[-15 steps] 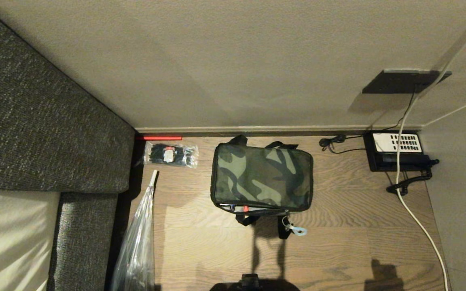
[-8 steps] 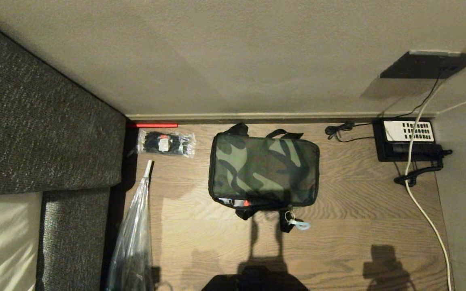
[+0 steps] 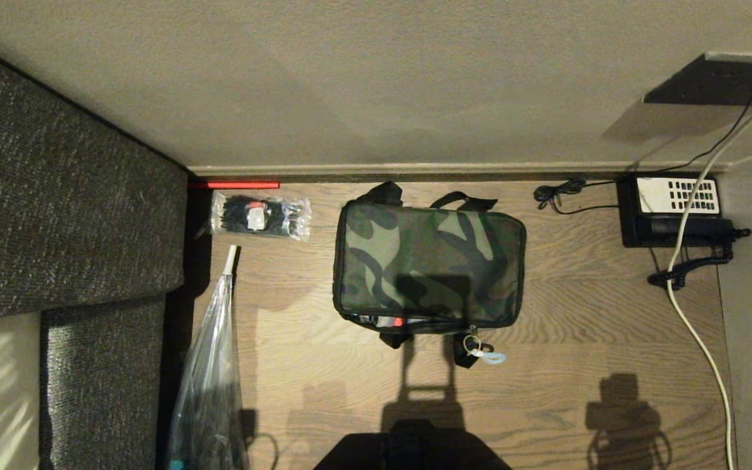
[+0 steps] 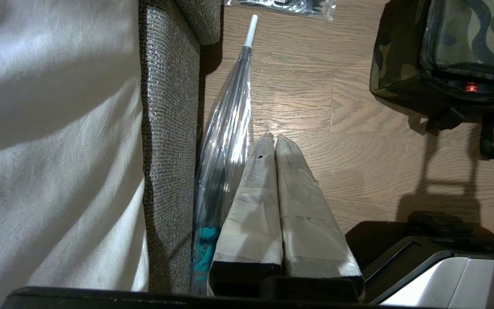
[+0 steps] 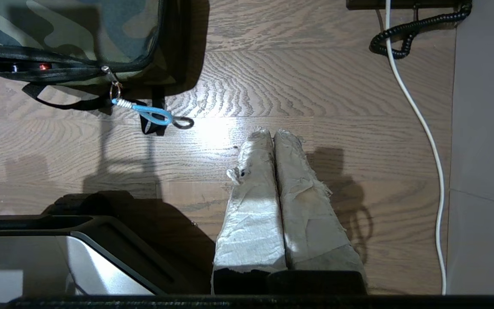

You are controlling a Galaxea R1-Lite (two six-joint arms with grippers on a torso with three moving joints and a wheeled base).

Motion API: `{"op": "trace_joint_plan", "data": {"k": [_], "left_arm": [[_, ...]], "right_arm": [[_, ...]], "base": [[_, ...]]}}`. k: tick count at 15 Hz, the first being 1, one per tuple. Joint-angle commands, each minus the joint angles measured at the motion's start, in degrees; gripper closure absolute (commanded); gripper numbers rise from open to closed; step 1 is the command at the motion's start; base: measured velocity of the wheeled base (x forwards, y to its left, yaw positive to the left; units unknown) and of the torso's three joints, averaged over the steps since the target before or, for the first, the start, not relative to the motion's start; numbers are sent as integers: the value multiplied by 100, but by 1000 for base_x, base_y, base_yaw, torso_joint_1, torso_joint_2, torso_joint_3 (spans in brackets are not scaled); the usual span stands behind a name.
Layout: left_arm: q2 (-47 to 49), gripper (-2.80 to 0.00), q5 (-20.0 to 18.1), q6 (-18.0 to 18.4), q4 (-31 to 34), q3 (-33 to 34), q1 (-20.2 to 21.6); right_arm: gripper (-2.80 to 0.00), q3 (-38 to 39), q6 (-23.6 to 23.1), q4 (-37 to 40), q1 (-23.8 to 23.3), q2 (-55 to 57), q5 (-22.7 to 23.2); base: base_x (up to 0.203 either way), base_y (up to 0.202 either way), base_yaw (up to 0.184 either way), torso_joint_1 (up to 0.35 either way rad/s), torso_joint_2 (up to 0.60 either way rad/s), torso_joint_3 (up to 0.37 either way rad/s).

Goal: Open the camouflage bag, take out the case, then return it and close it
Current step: Open the top of the storage box

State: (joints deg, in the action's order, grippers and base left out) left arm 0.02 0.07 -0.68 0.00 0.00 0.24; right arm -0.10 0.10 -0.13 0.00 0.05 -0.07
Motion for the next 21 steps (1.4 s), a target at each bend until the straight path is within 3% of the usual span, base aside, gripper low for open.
{"op": "trace_joint_plan", "data": {"k": [1, 9, 11, 12, 14, 16, 19, 21], "left_arm": [[-11, 0, 1, -2, 0, 9, 2], [-11, 0, 1, -2, 0, 9, 2], [-11, 0, 1, -2, 0, 9, 2], [-11, 0, 1, -2, 0, 9, 2], [-11, 0, 1, -2, 0, 9, 2], [-11, 0, 1, -2, 0, 9, 2], [-11, 0, 1, -2, 0, 9, 2], [-11, 0, 1, -2, 0, 9, 2]], "right_arm": [[0, 1, -1, -4, 0, -5, -1], [0, -170, -73, -98, 0, -5, -1], [0, -936, -54, 175, 0, -5, 162], [0, -1668, -34, 616, 0, -5, 269], [0, -3390, 161, 2080, 0, -3, 546], [0, -4638, 455, 3279, 0, 1, 959], [0, -5016, 837, 3067, 0, 4, 1786], [0, -5185, 997, 2992, 0, 4, 1893]], "base": [[0, 0, 0, 7, 7, -31], [0, 0, 0, 0, 0, 0], [0, 0, 0, 0, 0, 0], [0, 0, 0, 0, 0, 0], [0, 0, 0, 0, 0, 0], [0, 0, 0, 0, 0, 0], [0, 0, 0, 0, 0, 0], [0, 0, 0, 0, 0, 0]]}}
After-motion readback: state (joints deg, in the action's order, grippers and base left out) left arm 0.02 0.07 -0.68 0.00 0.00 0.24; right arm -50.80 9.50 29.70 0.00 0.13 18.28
